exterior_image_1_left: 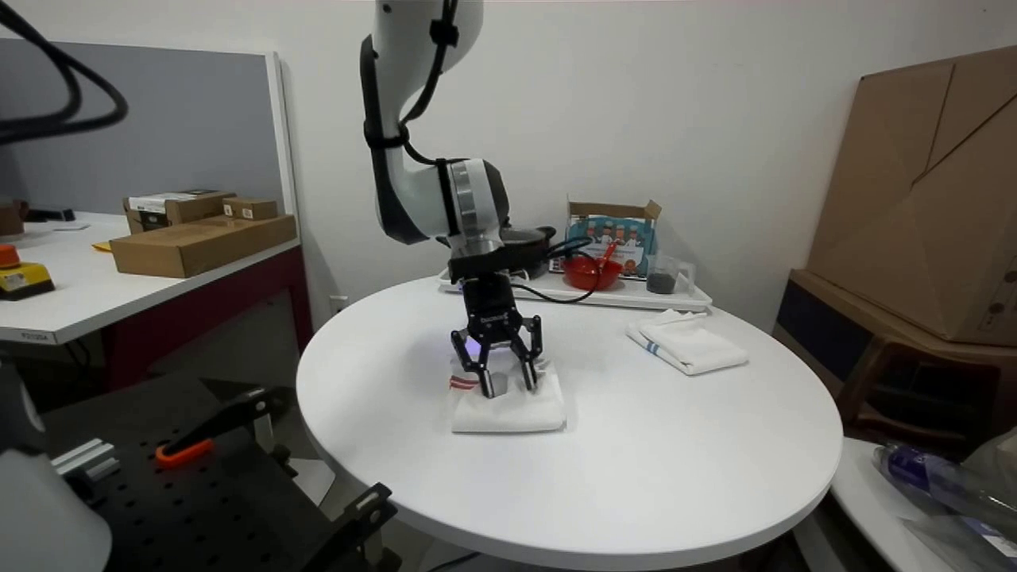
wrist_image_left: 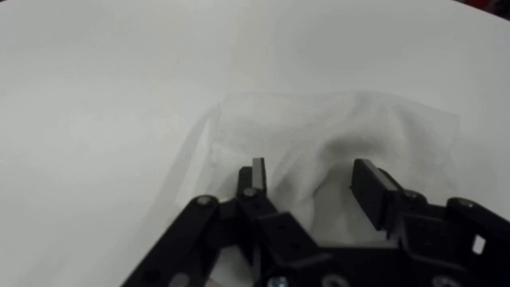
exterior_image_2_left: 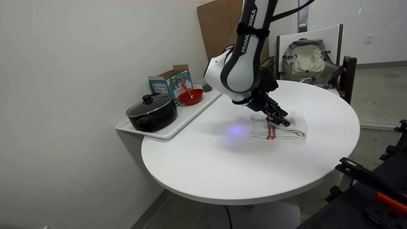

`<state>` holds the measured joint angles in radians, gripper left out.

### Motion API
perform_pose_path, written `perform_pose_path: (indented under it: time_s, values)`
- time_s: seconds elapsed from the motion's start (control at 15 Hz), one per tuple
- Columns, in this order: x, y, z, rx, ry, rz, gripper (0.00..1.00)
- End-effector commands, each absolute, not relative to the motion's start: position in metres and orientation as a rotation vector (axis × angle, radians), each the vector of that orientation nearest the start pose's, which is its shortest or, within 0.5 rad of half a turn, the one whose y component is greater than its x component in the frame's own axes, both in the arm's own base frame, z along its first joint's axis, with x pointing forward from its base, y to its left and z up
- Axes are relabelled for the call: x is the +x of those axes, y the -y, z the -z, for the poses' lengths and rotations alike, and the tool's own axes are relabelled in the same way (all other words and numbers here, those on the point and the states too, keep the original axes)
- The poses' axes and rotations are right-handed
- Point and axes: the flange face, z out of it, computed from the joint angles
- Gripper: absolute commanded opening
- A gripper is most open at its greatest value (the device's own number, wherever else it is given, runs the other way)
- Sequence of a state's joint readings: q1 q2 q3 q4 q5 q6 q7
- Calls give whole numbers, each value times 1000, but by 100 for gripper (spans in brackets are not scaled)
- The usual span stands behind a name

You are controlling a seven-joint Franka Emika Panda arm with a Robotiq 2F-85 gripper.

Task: Use the red and white towel to wipe the tabletop

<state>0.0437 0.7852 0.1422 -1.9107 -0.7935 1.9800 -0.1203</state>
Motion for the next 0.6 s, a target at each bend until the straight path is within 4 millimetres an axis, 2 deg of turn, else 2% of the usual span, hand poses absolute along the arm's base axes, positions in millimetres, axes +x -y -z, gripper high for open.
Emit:
perform_pose_path:
  time_s: [0.0,0.07,0.33,0.53]
  values:
    - [513,-54,-109,-3179,1170,-1017,90]
    - [511,-50,-123,-3201,1077,-995,98]
    - [505,-21,-196,-3274,826,-865,100]
    - [497,-6,-260,-3340,743,-729,100]
